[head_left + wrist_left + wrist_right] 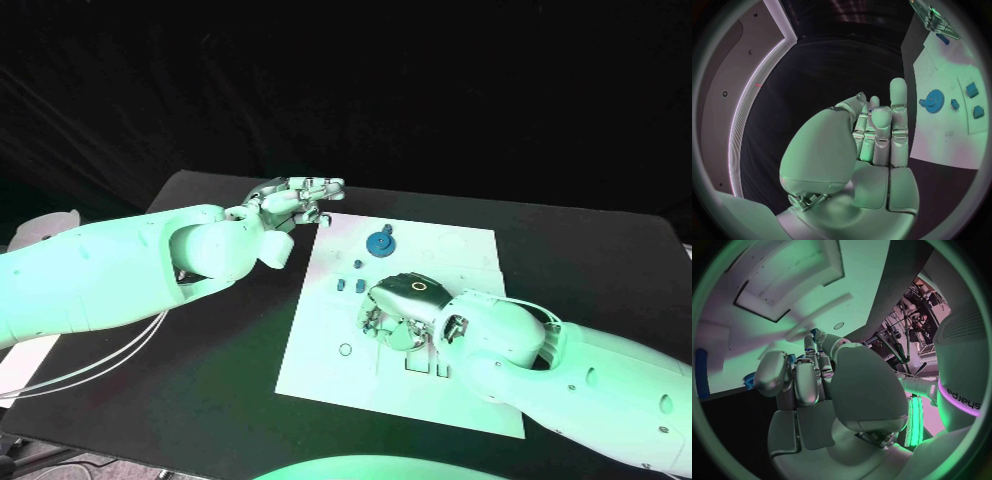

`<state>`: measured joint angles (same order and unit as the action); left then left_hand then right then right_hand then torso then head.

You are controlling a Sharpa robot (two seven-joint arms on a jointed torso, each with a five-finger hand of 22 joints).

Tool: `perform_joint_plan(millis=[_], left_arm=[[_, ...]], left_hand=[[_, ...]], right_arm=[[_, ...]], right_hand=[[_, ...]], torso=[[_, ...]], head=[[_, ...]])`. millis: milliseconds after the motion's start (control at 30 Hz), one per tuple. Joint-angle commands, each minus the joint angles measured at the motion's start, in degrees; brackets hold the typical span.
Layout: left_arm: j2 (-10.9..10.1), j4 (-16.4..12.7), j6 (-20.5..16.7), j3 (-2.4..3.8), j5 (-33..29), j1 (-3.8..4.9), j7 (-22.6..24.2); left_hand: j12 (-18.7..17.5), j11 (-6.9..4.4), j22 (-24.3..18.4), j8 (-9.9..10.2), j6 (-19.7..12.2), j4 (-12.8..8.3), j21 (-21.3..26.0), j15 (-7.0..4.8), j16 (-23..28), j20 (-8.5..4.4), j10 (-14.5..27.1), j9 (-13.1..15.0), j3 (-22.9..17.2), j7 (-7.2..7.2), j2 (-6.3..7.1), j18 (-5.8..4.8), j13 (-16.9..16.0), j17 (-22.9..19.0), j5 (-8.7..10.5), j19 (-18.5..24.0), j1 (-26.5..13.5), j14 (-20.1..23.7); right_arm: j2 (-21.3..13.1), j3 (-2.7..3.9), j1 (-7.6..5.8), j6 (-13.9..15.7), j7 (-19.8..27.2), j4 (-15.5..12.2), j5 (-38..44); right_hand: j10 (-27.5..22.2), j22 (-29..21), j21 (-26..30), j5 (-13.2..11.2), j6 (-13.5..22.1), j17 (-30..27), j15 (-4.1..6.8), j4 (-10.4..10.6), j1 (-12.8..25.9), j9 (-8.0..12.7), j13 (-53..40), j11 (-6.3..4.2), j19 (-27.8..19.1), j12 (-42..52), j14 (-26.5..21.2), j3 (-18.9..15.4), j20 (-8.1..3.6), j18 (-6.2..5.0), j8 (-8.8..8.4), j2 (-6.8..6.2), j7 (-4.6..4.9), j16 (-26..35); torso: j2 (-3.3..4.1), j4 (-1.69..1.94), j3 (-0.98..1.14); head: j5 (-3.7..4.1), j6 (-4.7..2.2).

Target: Assemble the parts on the task board

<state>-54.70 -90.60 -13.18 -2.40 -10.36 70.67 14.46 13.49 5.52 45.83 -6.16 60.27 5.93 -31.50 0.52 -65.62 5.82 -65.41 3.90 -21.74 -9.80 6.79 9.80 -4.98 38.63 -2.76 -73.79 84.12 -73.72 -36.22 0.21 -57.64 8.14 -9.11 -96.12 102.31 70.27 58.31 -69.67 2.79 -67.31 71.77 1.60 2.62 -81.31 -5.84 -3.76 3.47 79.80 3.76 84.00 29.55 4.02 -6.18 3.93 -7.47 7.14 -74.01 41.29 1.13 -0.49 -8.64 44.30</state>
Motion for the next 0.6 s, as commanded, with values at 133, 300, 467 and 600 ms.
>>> perform_joint_plan(millis=[133, 300, 467, 600], left_arm=[[0.1, -0.2, 1.2, 0.03, 0.3, 0.03, 0.0], [0.0, -0.2, 1.1, 0.03, 0.3, 0.03, 0.0], [0.0, -0.1, 1.1, 0.03, 0.3, 0.03, 0.0], [0.0, -0.1, 1.1, 0.03, 0.3, 0.03, -0.1]], left_hand=[[0.4, -0.16, -0.1, 0.1, -0.3, 0.0, 0.3, -0.11, 0.1, 0.10, 0.5, -0.1, -0.3, -0.04, 0.08, 0.55, -0.1, -0.2, -0.33, 0.3, -0.4, 0.4], [0.5, -0.15, -0.1, 0.1, -0.3, 0.0, 0.3, -0.10, 0.2, 0.10, 0.5, -0.1, -0.3, -0.05, 0.08, 0.55, -0.1, -0.2, -0.32, 0.3, -0.4, 0.4], [0.5, -0.15, -0.1, 0.1, -0.3, 0.0, 0.3, -0.10, 0.2, 0.10, 0.5, -0.1, -0.3, -0.05, 0.08, 0.55, -0.1, -0.2, -0.32, 0.3, -0.4, 0.4], [0.5, -0.15, -0.1, 0.1, -0.3, 0.0, 0.3, -0.10, 0.2, 0.10, 0.5, -0.1, -0.3, -0.05, 0.08, 0.55, -0.1, -0.2, -0.32, 0.3, -0.4, 0.4]], right_arm=[[0.2, -0.31, 0.19, -2.3, -2.1, 0.4, 1.1], [0.1, -0.36, 0.19, -1.3, -2.7, 0.5, 1.2], [-0.1, -0.37, 0.19, 0.8, -2.6, 0.5, 1.2], [-0.7, -0.37, 0.19, 4.0, -1.7, -0.2, 0.9]], right_hand=[[-5.1, -1.9, 1.5, 0.1, 2.8, -0.9, -1.26, 0.3, 1.9, 0.8, 0.3, 1.38, -0.9, -0.4, 2.6, -1.5, 1.04, -0.11, -0.44, -1.42, 0.70, 0.7], [-8.2, -3.3, 2.6, 0.1, 3.8, -1.7, -1.72, 0.1, 2.4, 1.1, 0.3, 1.93, -1.6, -0.3, 2.4, -2.7, 1.55, -0.44, -0.40, -1.93, 1.12, 1.4], [-10.9, -4.9, 3.8, 0.1, 5.8, -2.8, -2.03, -0.2, 2.3, 1.7, 0.2, 2.29, -2.3, -0.2, 2.1, -4.1, 1.82, -0.78, -0.51, -1.99, 1.31, 2.2], [-11.8, -5.7, 4.4, 0.1, 6.8, -3.4, -2.12, -0.4, 2.2, 1.9, 0.2, 2.40, -2.6, 0.0, 1.9, -4.9, 1.90, -0.94, -0.47, -2.03, 1.23, 2.8]], torso=[[-0.01, 0.03, 0.03], [-0.05, -0.01, 0.00], [-0.05, -0.03, 0.03], [-0.04, -0.01, 0.04]], head=[[0.02, 0.01], [0.04, 0.02], [0.10, -0.12], [0.15, -0.19]])
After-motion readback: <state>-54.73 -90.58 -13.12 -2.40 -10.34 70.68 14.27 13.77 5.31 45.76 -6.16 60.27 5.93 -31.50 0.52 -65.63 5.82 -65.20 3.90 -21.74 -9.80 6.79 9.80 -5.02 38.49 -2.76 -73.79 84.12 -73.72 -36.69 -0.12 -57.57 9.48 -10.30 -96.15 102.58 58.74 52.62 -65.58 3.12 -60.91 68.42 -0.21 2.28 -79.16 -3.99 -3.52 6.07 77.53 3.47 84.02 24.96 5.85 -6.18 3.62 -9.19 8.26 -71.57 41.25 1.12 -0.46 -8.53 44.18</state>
